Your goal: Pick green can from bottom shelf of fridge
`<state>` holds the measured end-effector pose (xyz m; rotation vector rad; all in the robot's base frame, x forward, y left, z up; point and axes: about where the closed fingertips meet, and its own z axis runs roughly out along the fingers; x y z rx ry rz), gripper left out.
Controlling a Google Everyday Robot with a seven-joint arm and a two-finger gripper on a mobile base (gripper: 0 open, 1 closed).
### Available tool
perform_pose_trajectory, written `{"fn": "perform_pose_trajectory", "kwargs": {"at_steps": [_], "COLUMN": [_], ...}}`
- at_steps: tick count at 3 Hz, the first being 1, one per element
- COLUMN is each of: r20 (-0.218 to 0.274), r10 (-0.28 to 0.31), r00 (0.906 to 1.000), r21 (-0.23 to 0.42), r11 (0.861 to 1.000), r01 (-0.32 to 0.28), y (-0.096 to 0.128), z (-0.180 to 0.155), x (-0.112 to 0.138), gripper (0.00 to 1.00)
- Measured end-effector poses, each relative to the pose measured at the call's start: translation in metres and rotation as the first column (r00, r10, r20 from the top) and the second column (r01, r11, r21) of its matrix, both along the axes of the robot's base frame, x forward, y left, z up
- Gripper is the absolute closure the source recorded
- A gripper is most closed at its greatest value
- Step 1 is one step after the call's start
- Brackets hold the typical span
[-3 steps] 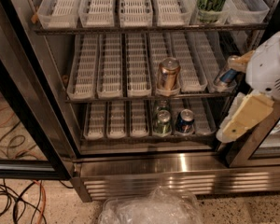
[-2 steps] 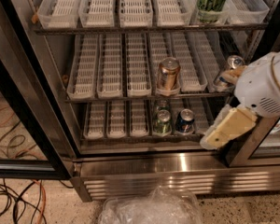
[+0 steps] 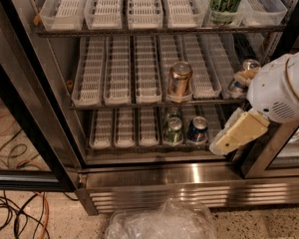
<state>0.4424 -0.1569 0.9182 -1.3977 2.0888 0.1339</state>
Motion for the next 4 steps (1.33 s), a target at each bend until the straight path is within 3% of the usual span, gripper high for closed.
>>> {"fn": "perform_pose_trajectory", "kwargs": {"at_steps": [2, 4], "r20": [-0.053, -0.076], "r10": [-0.035, -0.115], "r00": [0.9979, 0.9905], "r21": [0.096, 0.232], "r11": [0.995, 0.964], "r01": [0.04, 0.129], "y": [0.018, 0.039], "z": [-0.022, -0.053], "x": [-0.001, -0.008], "gripper": [0.0, 0.0]}}
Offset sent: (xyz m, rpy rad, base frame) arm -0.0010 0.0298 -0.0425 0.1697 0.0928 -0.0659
